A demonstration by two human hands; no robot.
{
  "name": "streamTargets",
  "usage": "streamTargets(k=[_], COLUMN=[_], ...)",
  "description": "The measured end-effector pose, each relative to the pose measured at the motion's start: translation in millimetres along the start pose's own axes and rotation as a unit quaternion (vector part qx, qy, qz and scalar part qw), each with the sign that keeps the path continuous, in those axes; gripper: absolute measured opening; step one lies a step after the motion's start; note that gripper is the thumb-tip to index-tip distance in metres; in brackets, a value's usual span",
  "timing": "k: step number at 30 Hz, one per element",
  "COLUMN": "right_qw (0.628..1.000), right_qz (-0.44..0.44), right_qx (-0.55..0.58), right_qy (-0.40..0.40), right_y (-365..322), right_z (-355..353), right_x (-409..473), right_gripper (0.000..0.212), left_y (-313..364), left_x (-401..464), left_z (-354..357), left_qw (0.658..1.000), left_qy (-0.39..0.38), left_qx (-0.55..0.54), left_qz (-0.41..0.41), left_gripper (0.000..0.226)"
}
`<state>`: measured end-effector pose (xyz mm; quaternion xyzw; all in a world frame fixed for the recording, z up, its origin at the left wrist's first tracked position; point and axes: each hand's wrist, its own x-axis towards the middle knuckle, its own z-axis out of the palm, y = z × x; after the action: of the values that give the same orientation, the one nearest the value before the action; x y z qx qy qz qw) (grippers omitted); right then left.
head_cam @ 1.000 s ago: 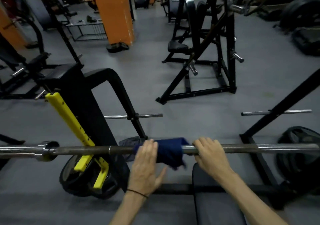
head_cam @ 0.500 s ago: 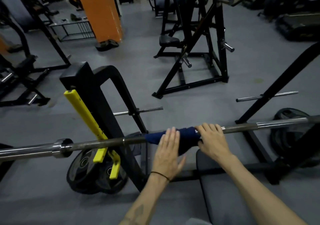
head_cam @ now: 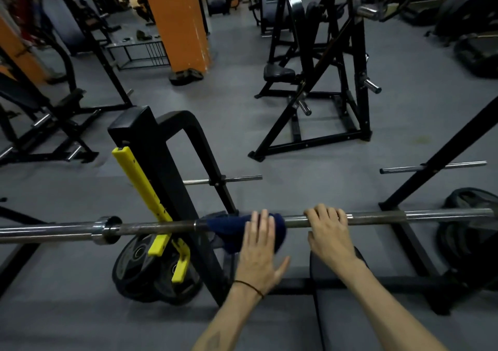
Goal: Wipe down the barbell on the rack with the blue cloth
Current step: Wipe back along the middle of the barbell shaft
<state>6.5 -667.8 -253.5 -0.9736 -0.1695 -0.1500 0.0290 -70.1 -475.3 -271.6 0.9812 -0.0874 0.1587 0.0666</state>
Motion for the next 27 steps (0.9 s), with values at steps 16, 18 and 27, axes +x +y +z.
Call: streamTargets(k=[16,18,27], right_qw=[0.993,0.995,0.994], right_qz=[0.091,0.077,0.072], right_qx=[-0.019,0.007,0.020], right_qy=[-0.071,-0.070,-0.081], right_y=[-32.5,-23.3,-19.9], right_z=[-6.4,-5.3,-6.2], right_x=[8.1,7.7,5.2], right_gripper=[0.049,0.051,0.055], left_y=[-23.0,-10.5,-126.1], left_x=[5.1,10.6,-32.2], left_z=[-14.1,-9.2,-16.1], left_qw=[0.999,0.998,0.998], left_qy=[-0.041,-0.035,0.064], left_qx=[0.010,-0.005,0.002], left_qz=[0.014,0.055,-0.009], left_gripper=[0.098,0.096,0.082])
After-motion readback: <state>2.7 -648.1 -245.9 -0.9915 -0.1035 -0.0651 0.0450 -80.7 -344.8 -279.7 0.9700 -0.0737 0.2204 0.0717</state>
